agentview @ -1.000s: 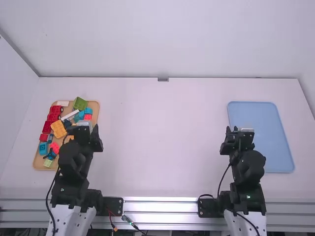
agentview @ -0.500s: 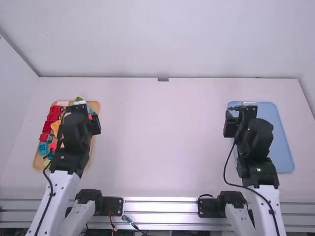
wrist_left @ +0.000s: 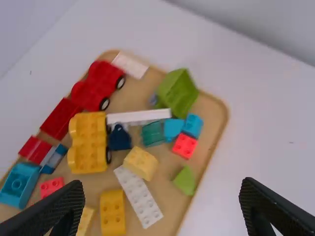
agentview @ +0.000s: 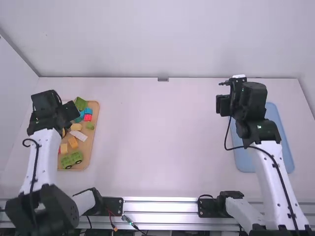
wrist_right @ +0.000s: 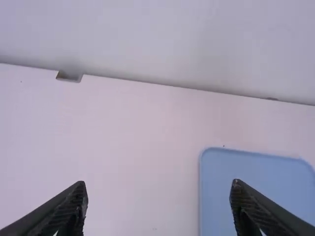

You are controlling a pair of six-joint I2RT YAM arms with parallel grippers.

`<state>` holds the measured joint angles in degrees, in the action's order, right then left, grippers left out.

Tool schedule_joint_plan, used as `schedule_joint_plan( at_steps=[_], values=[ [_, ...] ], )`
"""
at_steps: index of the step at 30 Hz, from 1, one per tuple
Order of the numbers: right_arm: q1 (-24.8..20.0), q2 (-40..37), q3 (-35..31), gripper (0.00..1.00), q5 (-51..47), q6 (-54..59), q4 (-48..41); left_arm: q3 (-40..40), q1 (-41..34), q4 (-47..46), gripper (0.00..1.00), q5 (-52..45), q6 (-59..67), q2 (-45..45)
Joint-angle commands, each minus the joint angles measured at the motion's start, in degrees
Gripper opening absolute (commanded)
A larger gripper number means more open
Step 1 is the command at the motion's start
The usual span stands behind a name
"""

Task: Assemble lego blocks to make yellow taxi

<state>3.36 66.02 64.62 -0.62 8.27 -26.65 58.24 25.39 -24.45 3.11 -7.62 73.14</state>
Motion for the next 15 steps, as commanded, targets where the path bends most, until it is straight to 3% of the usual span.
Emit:
schedule_joint_plan(
  at_steps=[1, 10, 15],
  values=[
    [1.2, 3.0, 4.7, 0.78, -0.4, 1.4, -1.2, 3.0, 3.8, -1.7, 0.88, -2.5, -0.3, 5.4],
    [3.5, 13.4, 15.0, 0.90, -0.7, 3.0, -6.5, 16.4, 14.0, -10.7, 0.96, -6.7, 5.6, 25.8],
    [3.3, 17.2, 18.9, 0.94, -0.8, 3.3, -8.1, 19.4, 16.0, -12.5, 0.99, -6.8, 10.7, 31.6]
  ],
)
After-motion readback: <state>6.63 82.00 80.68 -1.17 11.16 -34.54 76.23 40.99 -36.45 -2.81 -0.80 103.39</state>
